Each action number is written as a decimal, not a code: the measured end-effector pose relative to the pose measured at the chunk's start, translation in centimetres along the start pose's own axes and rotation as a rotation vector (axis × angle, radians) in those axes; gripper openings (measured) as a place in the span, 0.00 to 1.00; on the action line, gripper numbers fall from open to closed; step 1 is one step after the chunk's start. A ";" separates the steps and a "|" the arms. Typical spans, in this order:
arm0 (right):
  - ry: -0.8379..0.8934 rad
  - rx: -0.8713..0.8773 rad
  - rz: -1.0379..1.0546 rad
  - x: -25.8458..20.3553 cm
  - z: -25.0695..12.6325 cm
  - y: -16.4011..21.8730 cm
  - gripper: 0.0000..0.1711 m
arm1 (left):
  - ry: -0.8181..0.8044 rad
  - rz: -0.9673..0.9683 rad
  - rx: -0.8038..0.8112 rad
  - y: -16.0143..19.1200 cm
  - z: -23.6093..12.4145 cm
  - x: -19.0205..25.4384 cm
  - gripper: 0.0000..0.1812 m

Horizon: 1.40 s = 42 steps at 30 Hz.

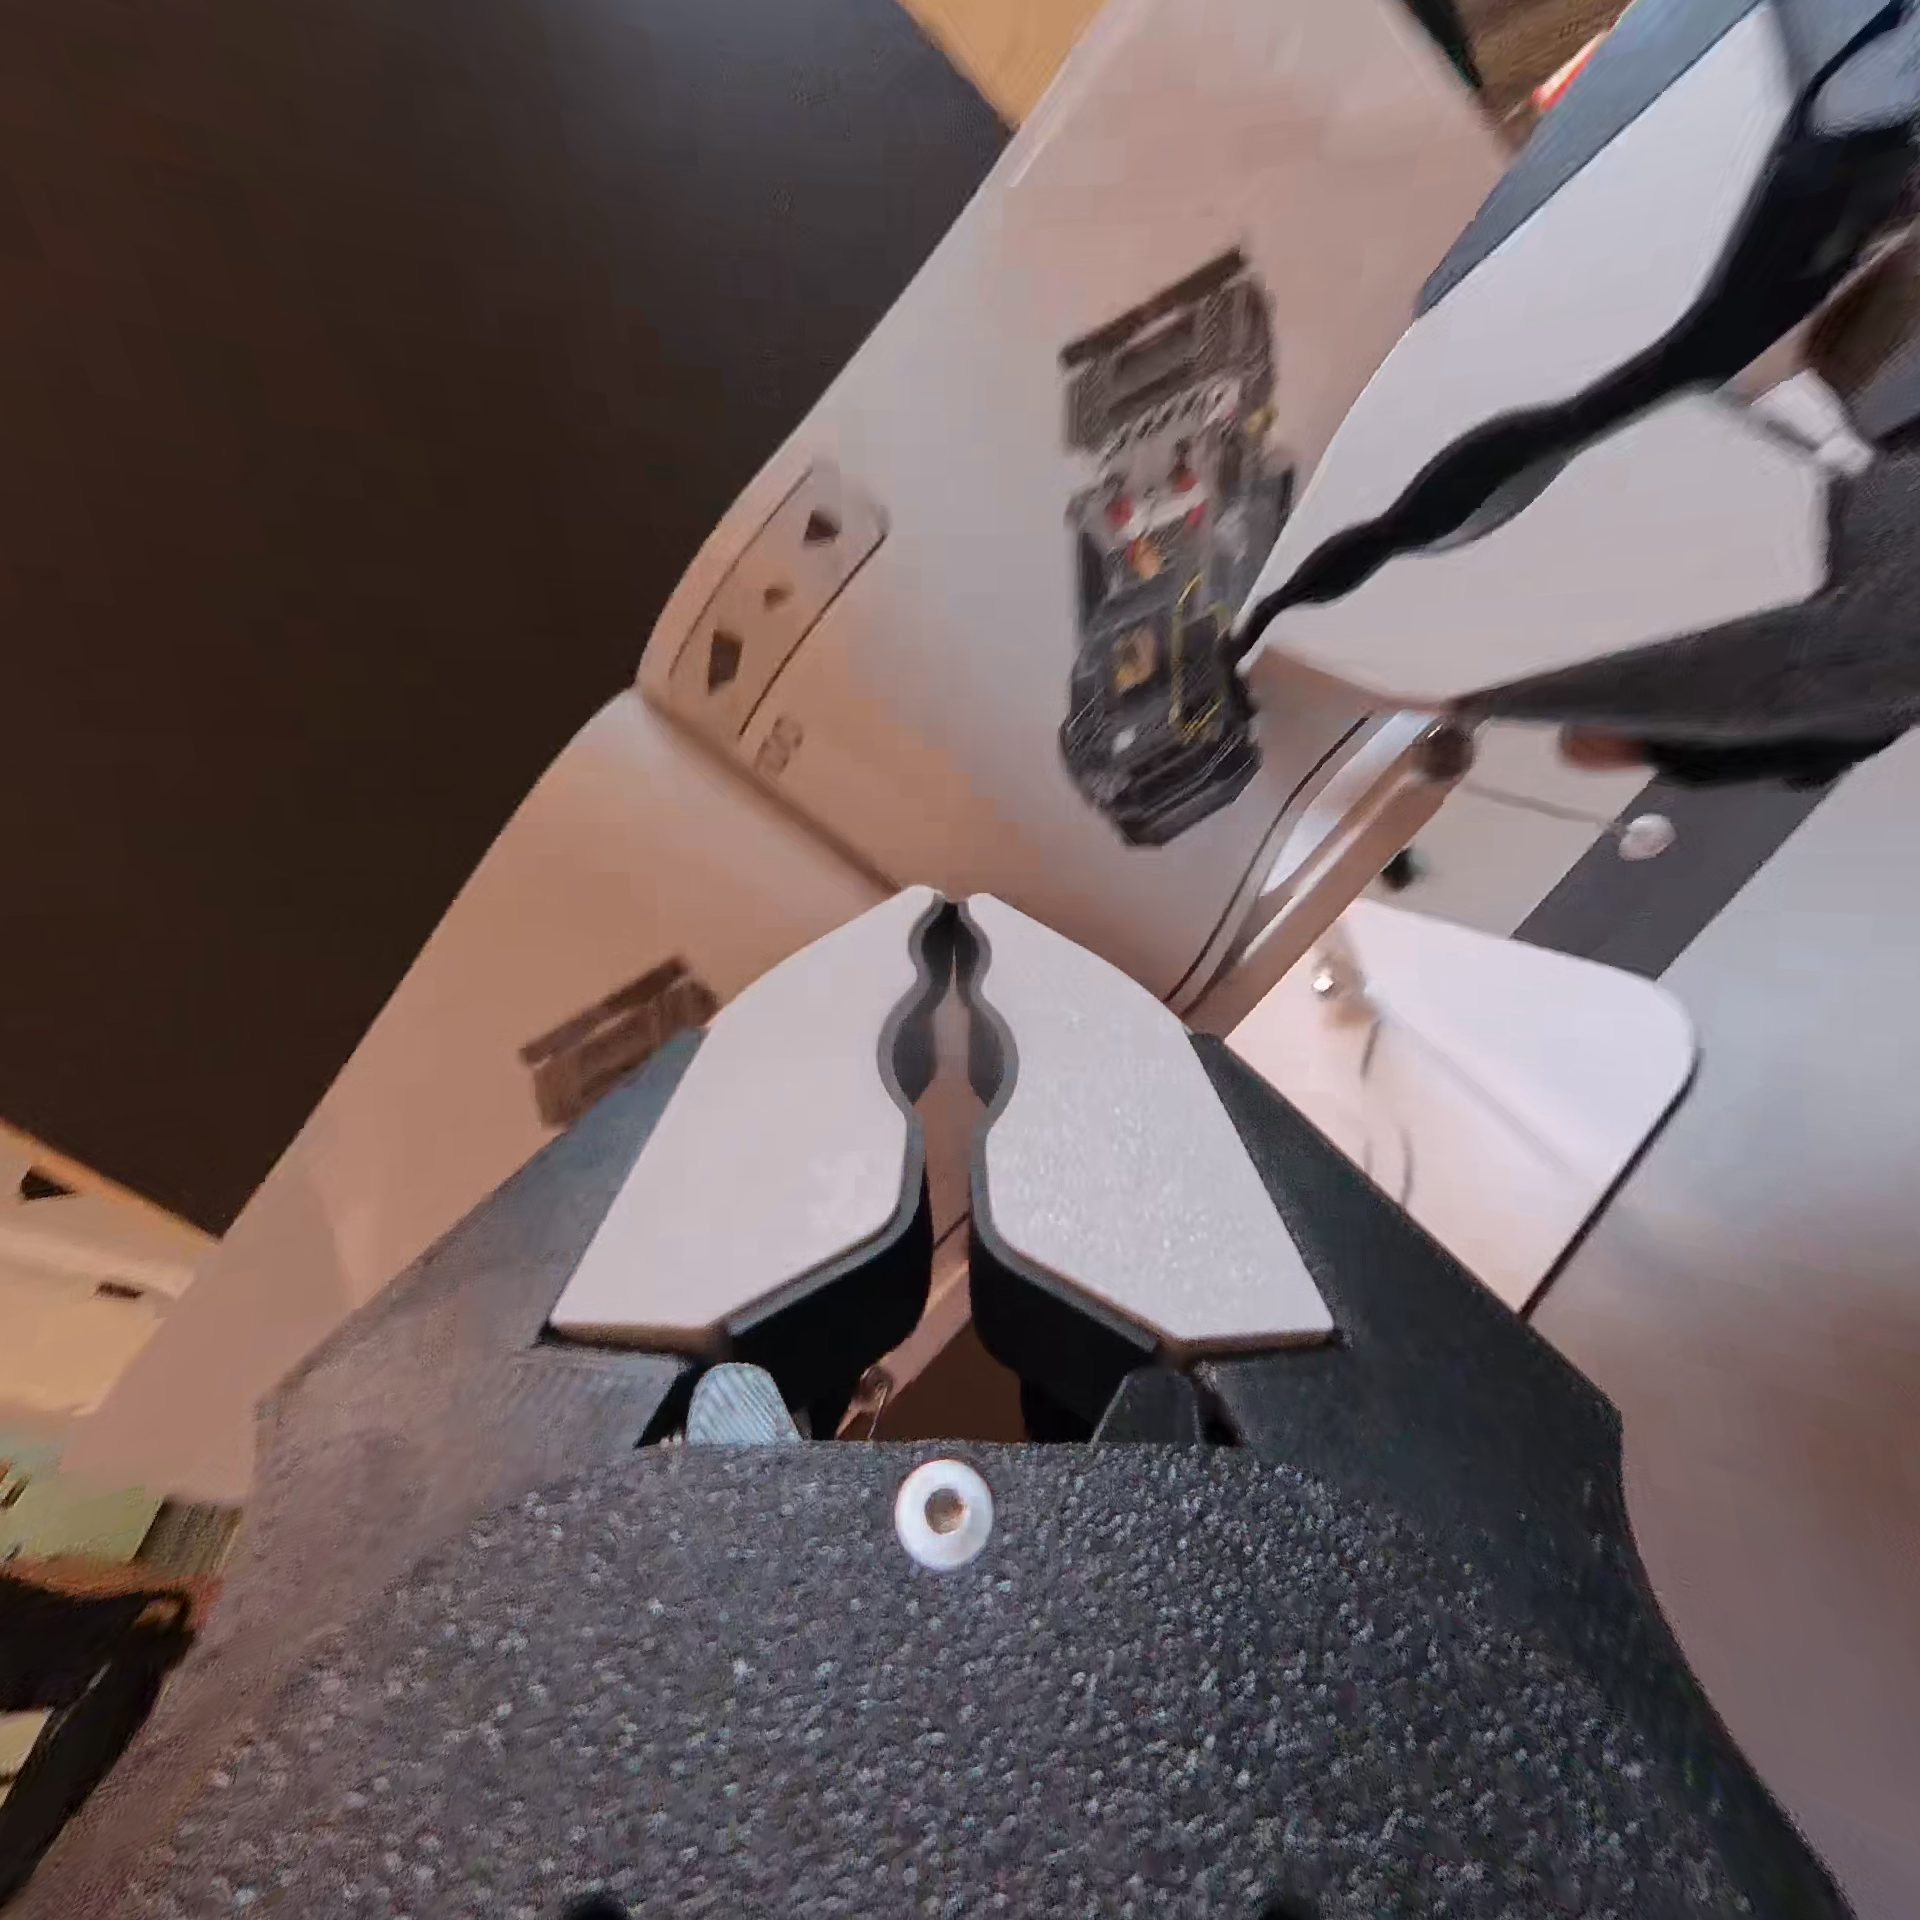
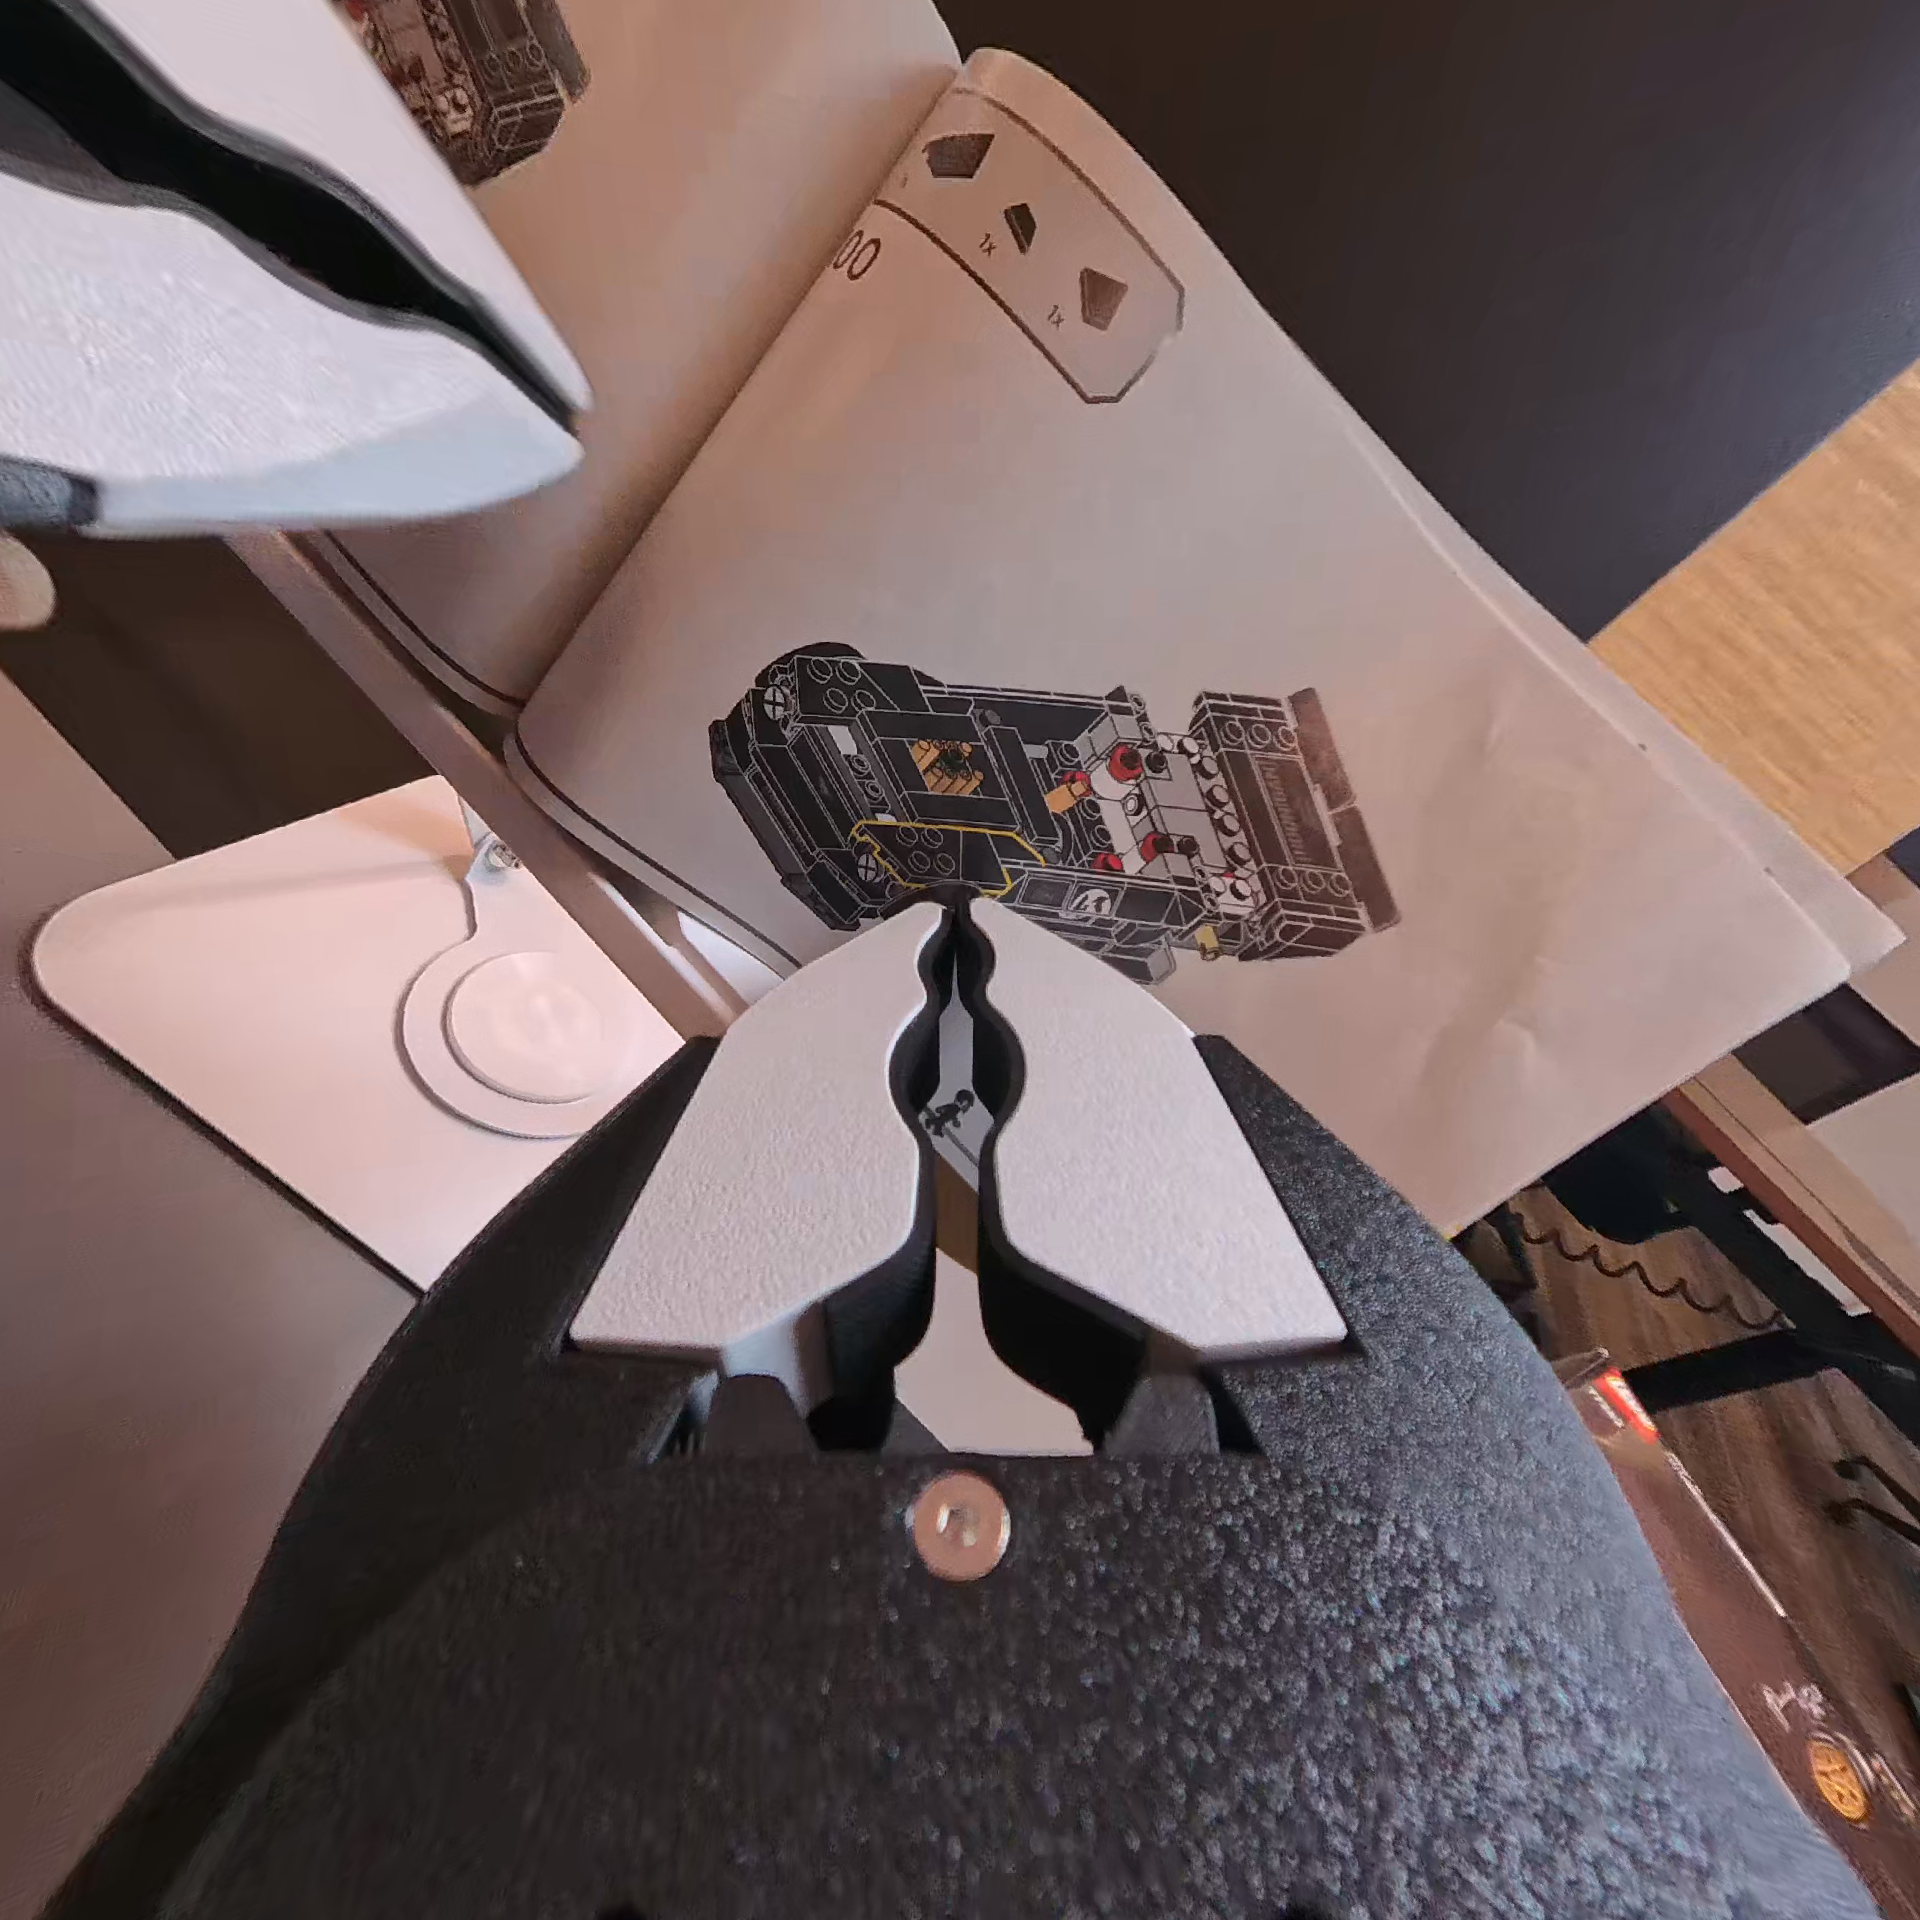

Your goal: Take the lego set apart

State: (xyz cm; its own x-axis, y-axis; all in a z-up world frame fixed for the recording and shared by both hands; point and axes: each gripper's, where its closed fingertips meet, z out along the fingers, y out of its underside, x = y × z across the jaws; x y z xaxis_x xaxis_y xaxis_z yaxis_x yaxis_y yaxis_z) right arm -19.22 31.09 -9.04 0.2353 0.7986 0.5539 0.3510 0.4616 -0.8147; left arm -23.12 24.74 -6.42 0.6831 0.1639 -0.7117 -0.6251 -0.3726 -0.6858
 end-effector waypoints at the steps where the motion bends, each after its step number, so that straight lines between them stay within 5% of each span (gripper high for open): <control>1: -0.002 0.000 0.003 0.0 0.0 0.0 0.00 | 0.027 0.001 0.001 -0.6 0.4 0.6 0.00; 7: -0.027 -0.035 0.099 0.5 -1.0 1.2 0.00 | 0.080 0.003 -0.094 0.1 3.7 1.7 0.00; 12: -0.112 0.027 0.252 -1.6 -4.2 4.0 0.07 | 0.053 0.072 -0.102 -0.1 3.9 2.0 0.00; 16: -0.102 -0.054 0.142 -4.5 -2.7 7.4 0.18 | 0.043 0.091 -0.123 -0.1 4.0 2.1 0.00; 19: 0.018 -0.086 -0.057 -3.5 -1.4 7.5 0.01 | 0.064 0.066 -0.132 -0.1 4.1 2.1 0.00; 27: 0.287 -0.226 -0.749 1.4 -4.1 4.1 0.02 | 0.075 0.029 -0.138 -0.2 4.5 2.2 0.00; 32: 0.316 -0.031 -1.123 0.4 -3.4 -3.1 0.00 | 0.115 -0.002 -0.115 -0.2 4.4 2.3 0.00; 36: 0.217 -0.008 -1.141 -1.7 -2.1 -7.1 0.00 | 0.179 -0.139 -0.088 -0.4 4.3 2.3 0.00; 42: 0.177 0.003 -0.759 0.1 -4.8 -1.9 0.03 | 0.250 -0.271 0.107 -2.3 1.0 1.4 0.00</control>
State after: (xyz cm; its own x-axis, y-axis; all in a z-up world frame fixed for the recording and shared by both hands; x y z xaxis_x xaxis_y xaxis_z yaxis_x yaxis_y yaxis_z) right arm -15.54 28.42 -6.66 0.0729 0.1906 0.9790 0.4717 0.8583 -0.2022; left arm -21.11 26.75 -6.00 0.8917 0.0106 -0.4526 -0.4363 -0.2465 -0.8654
